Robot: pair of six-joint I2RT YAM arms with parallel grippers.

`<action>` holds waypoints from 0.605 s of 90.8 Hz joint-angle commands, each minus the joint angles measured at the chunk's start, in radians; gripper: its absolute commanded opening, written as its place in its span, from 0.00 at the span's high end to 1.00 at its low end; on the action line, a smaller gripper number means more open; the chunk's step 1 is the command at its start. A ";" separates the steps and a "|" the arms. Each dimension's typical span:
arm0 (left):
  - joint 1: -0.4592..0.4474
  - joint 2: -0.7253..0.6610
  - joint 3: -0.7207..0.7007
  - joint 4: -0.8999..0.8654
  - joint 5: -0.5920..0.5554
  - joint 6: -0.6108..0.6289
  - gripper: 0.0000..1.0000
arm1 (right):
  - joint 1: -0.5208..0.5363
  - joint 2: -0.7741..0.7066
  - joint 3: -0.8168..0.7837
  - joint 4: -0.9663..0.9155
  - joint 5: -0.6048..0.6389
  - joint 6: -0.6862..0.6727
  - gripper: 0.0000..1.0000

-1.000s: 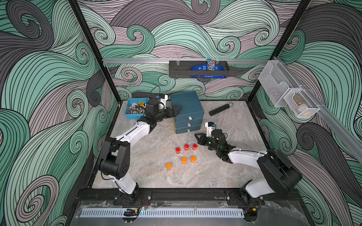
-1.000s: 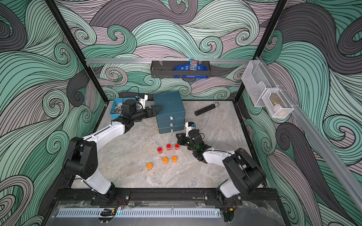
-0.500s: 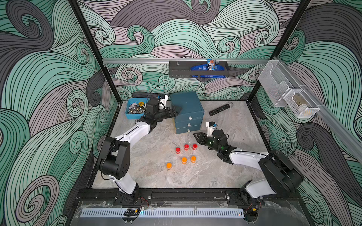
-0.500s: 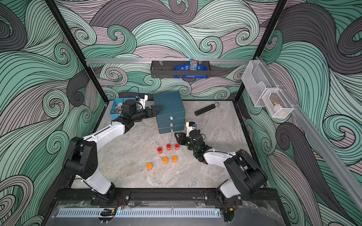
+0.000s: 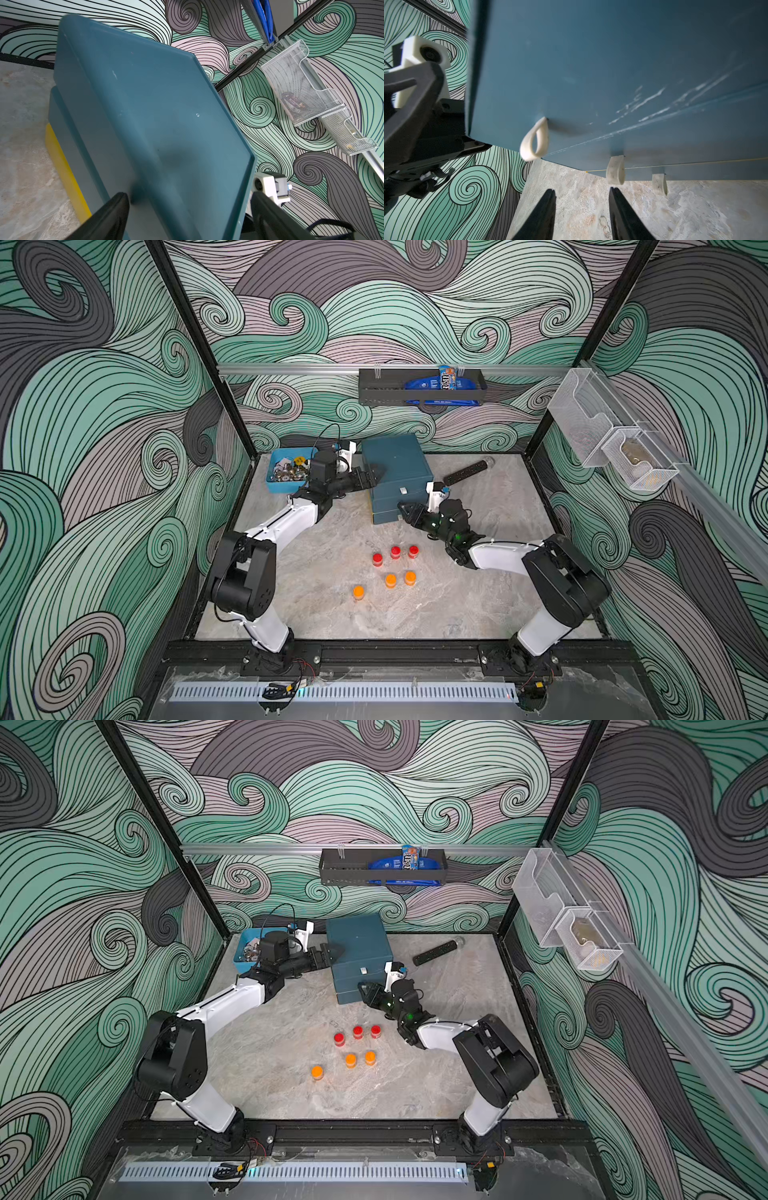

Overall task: Put the paint cans in the drawer according to color
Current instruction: Open the drawer in the storage box.

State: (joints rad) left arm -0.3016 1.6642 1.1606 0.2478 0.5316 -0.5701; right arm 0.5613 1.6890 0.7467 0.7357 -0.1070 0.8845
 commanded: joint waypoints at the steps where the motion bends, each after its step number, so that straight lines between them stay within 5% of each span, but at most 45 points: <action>1: 0.004 -0.005 0.005 0.016 0.014 0.001 0.05 | -0.005 0.024 0.026 0.011 -0.001 0.017 0.54; 39: 0.004 -0.003 0.007 0.011 0.011 0.002 0.06 | -0.008 0.105 0.075 0.030 0.016 0.035 0.56; 55: 0.004 -0.003 0.007 0.010 0.011 0.000 0.06 | -0.008 0.115 0.076 0.047 0.035 0.041 0.74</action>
State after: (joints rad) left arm -0.3016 1.6642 1.1606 0.2478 0.5316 -0.5701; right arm 0.5587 1.7905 0.8047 0.7387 -0.0948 0.9188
